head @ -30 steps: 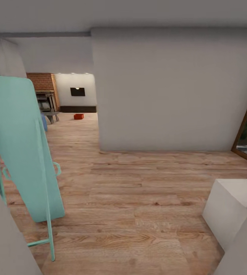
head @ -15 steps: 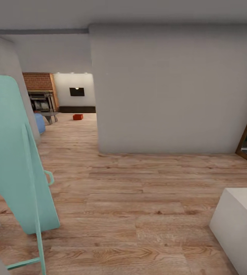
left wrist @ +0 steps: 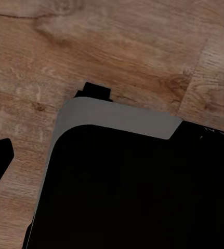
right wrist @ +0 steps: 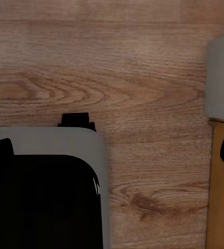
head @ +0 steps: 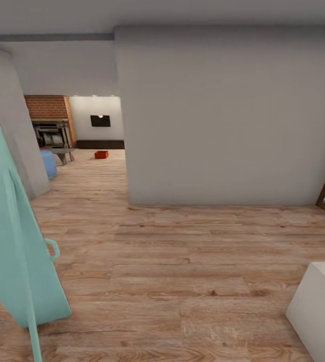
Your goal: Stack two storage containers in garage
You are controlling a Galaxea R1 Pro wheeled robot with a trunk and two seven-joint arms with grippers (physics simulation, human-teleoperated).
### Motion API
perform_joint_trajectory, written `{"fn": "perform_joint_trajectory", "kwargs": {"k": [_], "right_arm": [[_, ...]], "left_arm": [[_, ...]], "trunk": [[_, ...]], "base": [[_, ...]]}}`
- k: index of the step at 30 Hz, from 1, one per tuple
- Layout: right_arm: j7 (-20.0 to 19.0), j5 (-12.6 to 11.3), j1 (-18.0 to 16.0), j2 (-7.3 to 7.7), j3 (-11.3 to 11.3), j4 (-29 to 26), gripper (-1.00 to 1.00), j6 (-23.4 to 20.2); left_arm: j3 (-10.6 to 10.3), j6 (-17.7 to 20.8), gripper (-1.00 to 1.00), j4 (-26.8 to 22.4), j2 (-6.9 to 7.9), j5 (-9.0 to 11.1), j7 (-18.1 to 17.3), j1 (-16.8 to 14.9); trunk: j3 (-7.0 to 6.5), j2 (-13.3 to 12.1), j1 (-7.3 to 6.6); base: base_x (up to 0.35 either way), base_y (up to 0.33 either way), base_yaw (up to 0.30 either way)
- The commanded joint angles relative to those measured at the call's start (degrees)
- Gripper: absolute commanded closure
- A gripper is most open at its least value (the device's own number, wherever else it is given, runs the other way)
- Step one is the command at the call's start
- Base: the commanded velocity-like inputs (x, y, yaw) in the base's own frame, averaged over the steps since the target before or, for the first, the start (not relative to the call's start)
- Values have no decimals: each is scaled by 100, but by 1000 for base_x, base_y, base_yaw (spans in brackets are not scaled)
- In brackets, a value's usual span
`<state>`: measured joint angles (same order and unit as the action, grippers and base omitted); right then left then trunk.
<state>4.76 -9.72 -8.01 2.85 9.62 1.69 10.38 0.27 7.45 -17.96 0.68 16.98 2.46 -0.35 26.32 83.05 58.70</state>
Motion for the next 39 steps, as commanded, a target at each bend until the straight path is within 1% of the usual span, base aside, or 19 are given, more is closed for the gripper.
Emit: {"fn": "perform_joint_trajectory", "kwargs": {"k": [1,19,39], "right_arm": [[1,-56,-8,-2,49,19,-100,35],[19,-56,-8,-1,54,21,-100,35],[85,-73,-8,-81,46,20,-100,16]], "left_arm": [[3,37,-100,-15,1,38,18,0],[7,43,-100,-15,2,34,18,3],[7,37,-100,-13,2,43,18,0]], "trunk": [[6,3,3],[6,3,3],[6,3,3]], "base": [[325,0,0],[325,0,0],[325,0,0]]}}
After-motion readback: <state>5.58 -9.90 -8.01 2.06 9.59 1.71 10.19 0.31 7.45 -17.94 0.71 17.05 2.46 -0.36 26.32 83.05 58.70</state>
